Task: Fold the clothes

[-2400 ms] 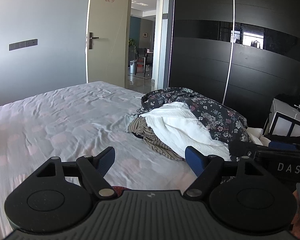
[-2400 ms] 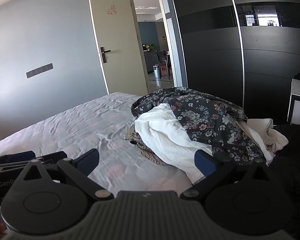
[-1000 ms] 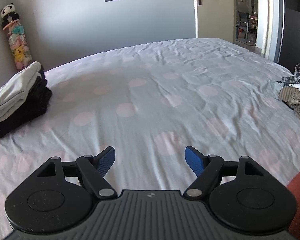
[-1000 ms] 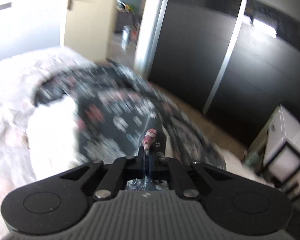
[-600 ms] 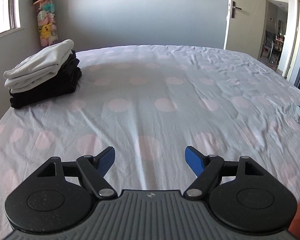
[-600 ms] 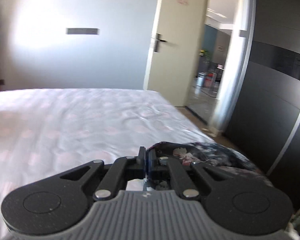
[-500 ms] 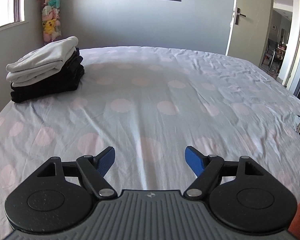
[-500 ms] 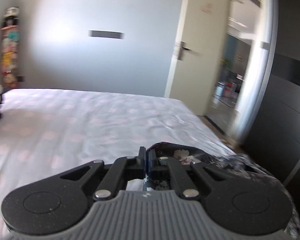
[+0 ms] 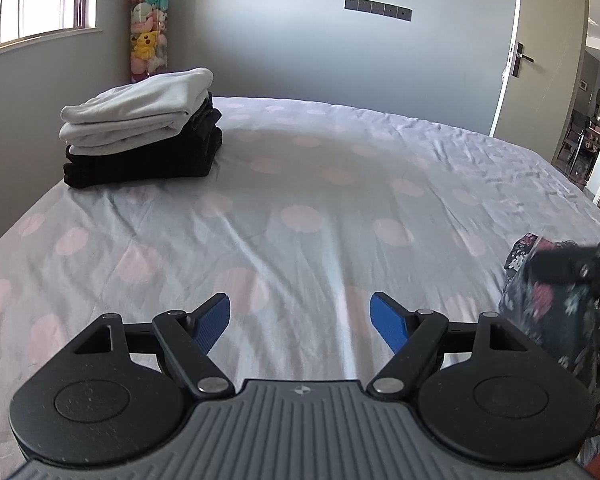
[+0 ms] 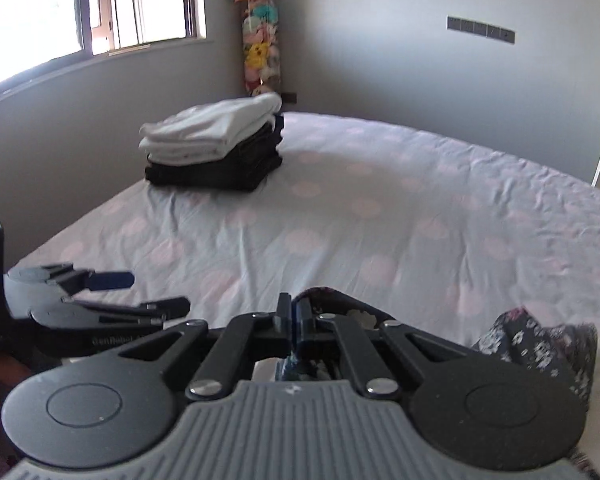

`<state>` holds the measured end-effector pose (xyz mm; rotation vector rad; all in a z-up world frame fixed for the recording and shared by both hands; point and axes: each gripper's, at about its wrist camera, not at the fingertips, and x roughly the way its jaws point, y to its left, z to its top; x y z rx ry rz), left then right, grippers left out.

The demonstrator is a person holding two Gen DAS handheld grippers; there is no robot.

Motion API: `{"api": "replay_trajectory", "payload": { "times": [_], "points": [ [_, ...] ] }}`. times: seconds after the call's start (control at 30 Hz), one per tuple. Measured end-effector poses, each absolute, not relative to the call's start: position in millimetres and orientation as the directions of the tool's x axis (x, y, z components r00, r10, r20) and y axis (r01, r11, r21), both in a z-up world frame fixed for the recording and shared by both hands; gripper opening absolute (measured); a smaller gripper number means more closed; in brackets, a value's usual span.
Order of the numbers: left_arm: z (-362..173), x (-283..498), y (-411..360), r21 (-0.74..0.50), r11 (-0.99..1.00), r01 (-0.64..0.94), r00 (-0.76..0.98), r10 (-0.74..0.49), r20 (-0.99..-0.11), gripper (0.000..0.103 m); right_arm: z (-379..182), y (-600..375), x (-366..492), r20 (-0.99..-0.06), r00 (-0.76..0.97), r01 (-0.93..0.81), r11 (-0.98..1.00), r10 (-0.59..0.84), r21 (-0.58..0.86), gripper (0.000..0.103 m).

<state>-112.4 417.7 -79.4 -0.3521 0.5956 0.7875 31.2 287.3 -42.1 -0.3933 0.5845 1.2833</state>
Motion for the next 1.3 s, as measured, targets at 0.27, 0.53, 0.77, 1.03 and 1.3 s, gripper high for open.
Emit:
{"api": "replay_trajectory", "payload": {
  "times": [0.27, 0.53, 0.77, 1.03, 1.3],
  "points": [
    [-92, -99, 416, -0.096, 0.706, -0.701, 0.581, 0.488, -0.652, 0.091, -71, 278, 46, -0.680, 0.222, -0.943, 0.331, 0.699, 0.033, 0.044],
    [-95, -80, 395, -0.083, 0.771, -0.632, 0.630, 0.448, -0.634, 0.091, -64, 222, 85, -0.644, 0.312, -0.869, 0.483, 0.699, 0.104, 0.079],
    [-97, -73, 396, -0.071, 0.755, -0.652, 0.608, 0.465, -0.643, 0.091, -53, 158, 132, -0.612, 0.413, -0.714, 0.657, 0.674, 0.242, 0.088],
    [-97, -75, 397, -0.133, 0.751, -0.647, 0.642, 0.442, -0.626, 0.091, -80, 133, 179, -0.764, 0.469, -0.593, 0.799, 0.442, 0.098, 0.089],
    [-141, -39, 389, -0.006, 0.792, -0.610, 0.490, 0.371, -0.788, 0.091, -127, 157, 221, -0.861, 0.430, -0.602, 0.797, 0.271, -0.051, 0.090]
  ]
}}
